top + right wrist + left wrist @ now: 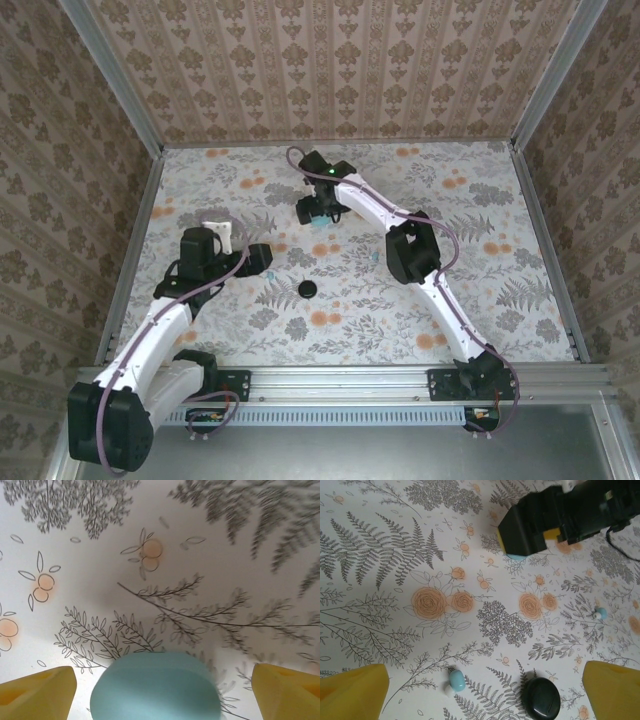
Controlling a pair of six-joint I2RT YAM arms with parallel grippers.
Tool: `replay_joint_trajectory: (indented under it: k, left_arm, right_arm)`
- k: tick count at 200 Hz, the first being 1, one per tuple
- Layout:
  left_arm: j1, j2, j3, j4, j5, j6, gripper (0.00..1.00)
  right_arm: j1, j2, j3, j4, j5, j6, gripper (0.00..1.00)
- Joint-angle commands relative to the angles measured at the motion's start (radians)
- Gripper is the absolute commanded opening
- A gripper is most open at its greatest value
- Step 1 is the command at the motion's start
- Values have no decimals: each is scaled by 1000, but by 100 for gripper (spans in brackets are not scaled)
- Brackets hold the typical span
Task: Insert the wireless bluetooth earbuds into the charging case
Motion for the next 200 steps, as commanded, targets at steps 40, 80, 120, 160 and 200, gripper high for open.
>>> replay_joint_trajectory:
  k: [40,80,120,160,200]
  left_arm:
    - [54,-13,-24,23,24,-53,100]
    - [99,-1,-9,4,127,-14,100]
    - [114,-20,-45,96,215,10,100]
    - [85,-97,-98,239,281,56,98]
    - [11,-110,-74,221,256,80,95]
  right_arm:
    - [13,38,-20,-30,-25,13,79]
    - [17,18,-38,-51,6,-2,60]
    - [23,-63,-116,-42,17,-9,53]
    - [24,-209,-246,-22,-6,6,52]
    - [24,-380,-486,13,-13,75,52]
